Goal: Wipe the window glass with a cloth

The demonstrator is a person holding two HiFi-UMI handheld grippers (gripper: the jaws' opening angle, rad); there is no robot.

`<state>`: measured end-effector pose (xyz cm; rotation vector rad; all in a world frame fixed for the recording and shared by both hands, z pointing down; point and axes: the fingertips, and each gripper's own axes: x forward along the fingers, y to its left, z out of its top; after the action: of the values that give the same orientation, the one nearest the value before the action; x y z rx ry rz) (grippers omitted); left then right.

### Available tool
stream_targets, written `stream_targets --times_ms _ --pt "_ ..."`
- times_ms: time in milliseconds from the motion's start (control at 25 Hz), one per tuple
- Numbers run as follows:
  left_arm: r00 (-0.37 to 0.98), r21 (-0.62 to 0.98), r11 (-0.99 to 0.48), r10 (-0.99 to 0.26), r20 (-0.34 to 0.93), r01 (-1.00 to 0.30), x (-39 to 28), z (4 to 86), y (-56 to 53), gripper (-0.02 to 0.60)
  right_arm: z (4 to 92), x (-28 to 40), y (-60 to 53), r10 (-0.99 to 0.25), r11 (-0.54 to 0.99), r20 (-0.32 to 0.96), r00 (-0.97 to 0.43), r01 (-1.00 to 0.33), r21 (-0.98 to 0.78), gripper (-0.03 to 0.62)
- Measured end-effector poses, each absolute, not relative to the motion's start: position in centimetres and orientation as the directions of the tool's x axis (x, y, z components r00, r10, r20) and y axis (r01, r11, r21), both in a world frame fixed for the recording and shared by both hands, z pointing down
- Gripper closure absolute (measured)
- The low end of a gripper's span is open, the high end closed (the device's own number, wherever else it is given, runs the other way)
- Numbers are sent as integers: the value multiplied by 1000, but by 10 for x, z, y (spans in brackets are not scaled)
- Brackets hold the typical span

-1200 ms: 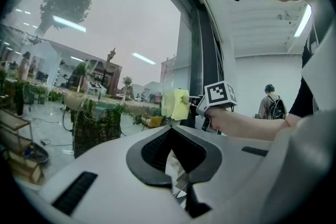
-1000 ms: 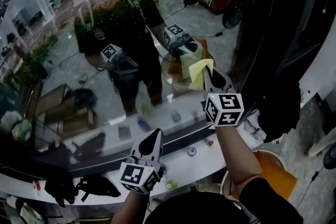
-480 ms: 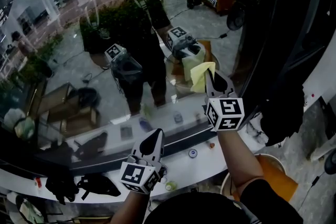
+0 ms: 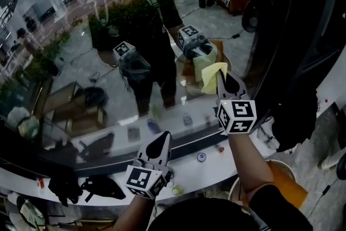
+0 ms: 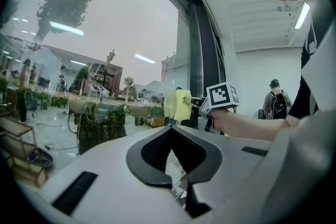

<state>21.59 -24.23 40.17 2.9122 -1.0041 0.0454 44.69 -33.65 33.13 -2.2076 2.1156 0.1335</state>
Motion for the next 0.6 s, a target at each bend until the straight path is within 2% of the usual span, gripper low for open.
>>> stream_targets --times_ms 200,600 --pt "789 40 -788 -613 38 -614 216 401 -237 577 333 445 -328 -992 -23 -122 26 -1000 -19 554" --pt "790 23 -790 -613 -13 -613 214 378 -241 577 277 427 -300 -968 5 -249 0 -1000 -22 556"
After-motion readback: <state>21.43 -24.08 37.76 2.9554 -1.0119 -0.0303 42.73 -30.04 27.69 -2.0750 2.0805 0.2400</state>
